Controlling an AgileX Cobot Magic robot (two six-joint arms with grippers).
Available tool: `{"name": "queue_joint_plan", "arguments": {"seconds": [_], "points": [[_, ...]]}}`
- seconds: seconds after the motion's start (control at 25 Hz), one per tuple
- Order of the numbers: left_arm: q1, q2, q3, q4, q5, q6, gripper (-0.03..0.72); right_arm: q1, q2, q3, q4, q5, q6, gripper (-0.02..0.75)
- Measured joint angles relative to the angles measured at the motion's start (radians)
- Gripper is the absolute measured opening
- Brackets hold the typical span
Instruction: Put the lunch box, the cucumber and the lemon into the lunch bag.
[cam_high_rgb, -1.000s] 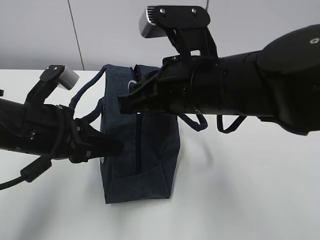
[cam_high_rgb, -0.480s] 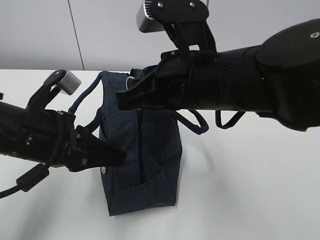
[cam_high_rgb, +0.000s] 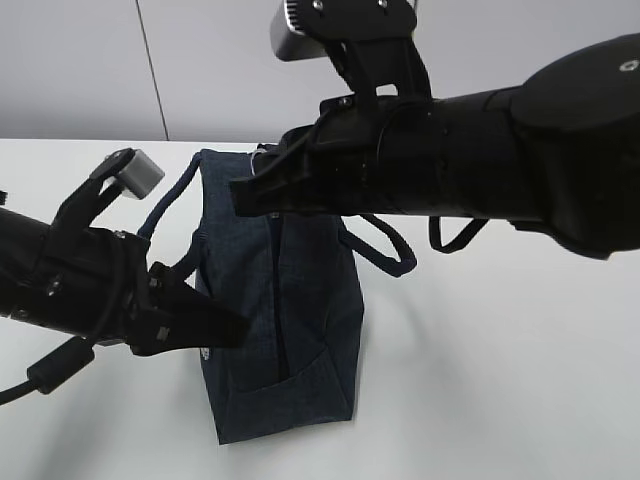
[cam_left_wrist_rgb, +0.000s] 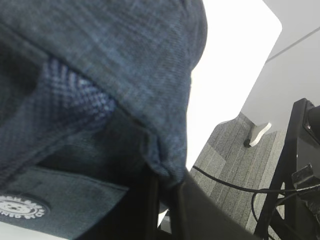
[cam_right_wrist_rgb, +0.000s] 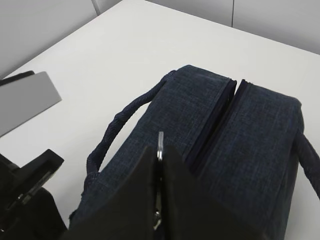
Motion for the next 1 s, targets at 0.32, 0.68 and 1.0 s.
{"name": "queue_joint_plan", "arguments": {"seconds": [0.32,0.68,1.0], "points": [[0.0,0.0,-0.002,0.052,0.003,-0.038,-0.006,0.0,0.051,-0.053,0.0,-0.004,-0.024,0.0],[0.0,0.0,-0.002,0.082,0.007,-0.053,-0.006,0.0,0.127,-0.14,0.0,-0.015,-0.049,0.0],[0.0,0.0,-0.002,0.116,0.01,-0.073,-0.006,-0.01,0.197,-0.223,0.0,-0.025,-0.059,0.0]]}}
